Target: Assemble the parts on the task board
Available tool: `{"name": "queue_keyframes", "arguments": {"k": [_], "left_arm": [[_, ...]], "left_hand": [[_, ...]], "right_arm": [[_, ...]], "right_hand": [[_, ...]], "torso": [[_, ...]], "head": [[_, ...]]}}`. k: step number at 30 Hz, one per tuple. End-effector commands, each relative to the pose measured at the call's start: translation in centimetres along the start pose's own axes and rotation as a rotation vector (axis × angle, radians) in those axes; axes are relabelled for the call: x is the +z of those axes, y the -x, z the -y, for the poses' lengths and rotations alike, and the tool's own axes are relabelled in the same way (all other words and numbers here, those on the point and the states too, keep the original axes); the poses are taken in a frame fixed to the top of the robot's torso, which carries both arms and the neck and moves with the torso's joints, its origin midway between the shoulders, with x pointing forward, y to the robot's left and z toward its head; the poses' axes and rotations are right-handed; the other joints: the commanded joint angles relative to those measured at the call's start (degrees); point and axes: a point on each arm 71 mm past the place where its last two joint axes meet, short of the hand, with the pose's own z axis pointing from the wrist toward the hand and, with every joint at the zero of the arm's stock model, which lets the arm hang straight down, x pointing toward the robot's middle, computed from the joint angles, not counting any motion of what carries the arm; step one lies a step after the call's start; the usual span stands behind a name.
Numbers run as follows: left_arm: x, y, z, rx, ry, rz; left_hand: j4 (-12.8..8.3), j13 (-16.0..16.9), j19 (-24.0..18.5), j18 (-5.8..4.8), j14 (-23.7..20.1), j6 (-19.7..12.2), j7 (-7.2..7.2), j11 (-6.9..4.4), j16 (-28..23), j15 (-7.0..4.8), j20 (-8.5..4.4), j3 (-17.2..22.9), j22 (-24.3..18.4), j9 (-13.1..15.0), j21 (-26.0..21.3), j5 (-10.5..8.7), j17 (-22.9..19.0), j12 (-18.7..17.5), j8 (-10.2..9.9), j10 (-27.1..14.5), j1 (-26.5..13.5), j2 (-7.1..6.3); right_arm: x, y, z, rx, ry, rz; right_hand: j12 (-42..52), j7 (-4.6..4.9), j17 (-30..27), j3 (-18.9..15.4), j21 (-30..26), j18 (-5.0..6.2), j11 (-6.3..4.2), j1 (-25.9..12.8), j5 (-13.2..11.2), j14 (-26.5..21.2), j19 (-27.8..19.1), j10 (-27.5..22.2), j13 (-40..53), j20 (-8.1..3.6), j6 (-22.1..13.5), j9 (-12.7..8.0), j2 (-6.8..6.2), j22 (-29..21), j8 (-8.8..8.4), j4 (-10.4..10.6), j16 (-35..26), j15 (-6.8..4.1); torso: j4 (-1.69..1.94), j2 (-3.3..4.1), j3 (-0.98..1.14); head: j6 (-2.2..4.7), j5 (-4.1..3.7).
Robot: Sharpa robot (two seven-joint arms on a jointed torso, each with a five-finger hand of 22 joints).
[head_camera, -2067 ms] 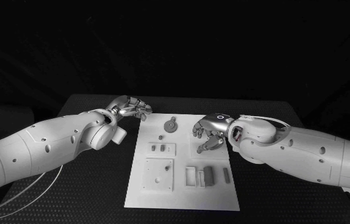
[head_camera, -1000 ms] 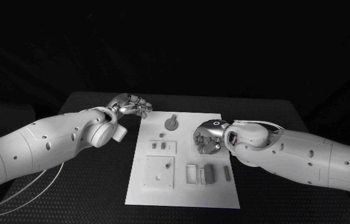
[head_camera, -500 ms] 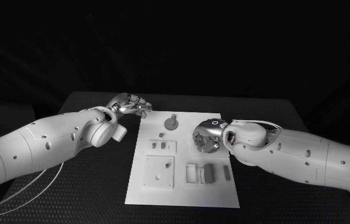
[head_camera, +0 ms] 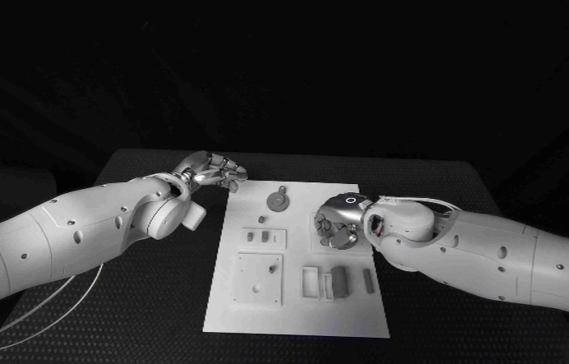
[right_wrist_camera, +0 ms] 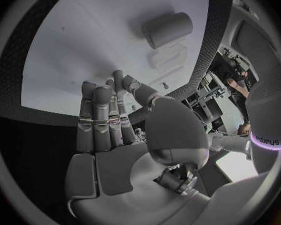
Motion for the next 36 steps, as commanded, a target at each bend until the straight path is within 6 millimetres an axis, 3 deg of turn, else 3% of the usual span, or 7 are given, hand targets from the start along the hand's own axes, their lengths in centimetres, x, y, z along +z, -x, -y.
{"name": "queue_keyframes", "arguments": {"k": [1, 20, 26, 36], "left_arm": [[0.0, -0.1, 0.2, -0.005, -0.015, -0.004], [0.2, -0.1, 0.2, -0.007, -0.016, -0.003], [0.2, 0.1, 0.1, -0.009, -0.014, 0.004], [0.2, 0.3, 0.1, -0.009, -0.013, 0.011]], "left_hand": [[0.4, -0.07, 0.3, 1.09, 0.31, -0.31, -0.15, 0.07, -0.24, 0.07, 0.1, -0.02, 0.06, 0.0, -0.33, 0.35, 0.08, 0.26, 0.24, -0.38, -0.23, -0.08], [0.42, -0.08, 0.32, 1.08, 0.33, -0.32, -0.15, 0.07, -0.35, 0.07, 0.1, -0.03, 0.09, 0.0, -0.38, 0.35, 0.23, 0.3, 0.25, -0.39, -0.22, -0.06], [0.42, -0.08, 0.33, 1.08, 0.34, -0.31, -0.15, 0.07, -0.38, 0.07, 0.1, -0.03, 0.1, 0.0, -0.39, 0.35, 0.27, 0.31, 0.26, -0.39, -0.21, -0.06], [0.41, -0.08, 0.33, 1.09, 0.36, -0.3, -0.16, 0.06, -0.43, 0.07, 0.1, -0.03, 0.11, 0.01, -0.42, 0.35, 0.34, 0.33, 0.27, -0.38, -0.18, -0.06]], "right_arm": [[-0.2, 0.0, -0.1, -0.01, 0.002, 0.012], [-1.0, 3.2, -1.2, 0.027, 0.048, 0.114], [-0.8, 3.6, -3.3, 0.065, 0.109, 0.126], [-0.1, 4.2, -8.2, 0.125, 0.237, 0.168]], "right_hand": [[0.25, 0.1, 0.09, 0.36, 0.26, 1.13, -0.07, 0.36, 0.34, 0.09, 0.39, 0.48, 0.04, 0.02, 0.43, 0.02, 0.5, 0.08, 0.39, -0.03, 0.23, -0.34], [0.38, -0.02, 0.19, 0.74, 0.44, 1.13, -0.25, 0.46, 0.34, 0.28, 0.8, 0.74, 0.34, -0.2, 0.65, 0.38, 0.15, 0.32, 0.6, -0.02, 0.62, -0.53], [0.37, -0.03, 0.19, 0.8, 0.45, 1.13, -0.26, 0.47, 0.34, 0.28, 0.83, 0.73, 0.37, -0.22, 0.65, 0.41, 0.17, 0.34, 0.6, -0.01, 0.65, -0.55], [0.33, 0.0, 0.18, 0.91, 0.42, 1.13, -0.27, 0.46, 0.34, 0.21, 0.84, 0.66, 0.41, -0.23, 0.56, 0.46, 0.26, 0.36, 0.57, -0.01, 0.65, -0.56]], "torso": [[0.01, -0.01, -0.02], [-0.03, -0.01, -0.04], [0.01, 0.05, 0.02], [-0.1, 0.0, -0.05]], "head": [[0.05, -0.01], [0.08, 0.1], [0.04, 0.43], [0.04, 0.95]]}}
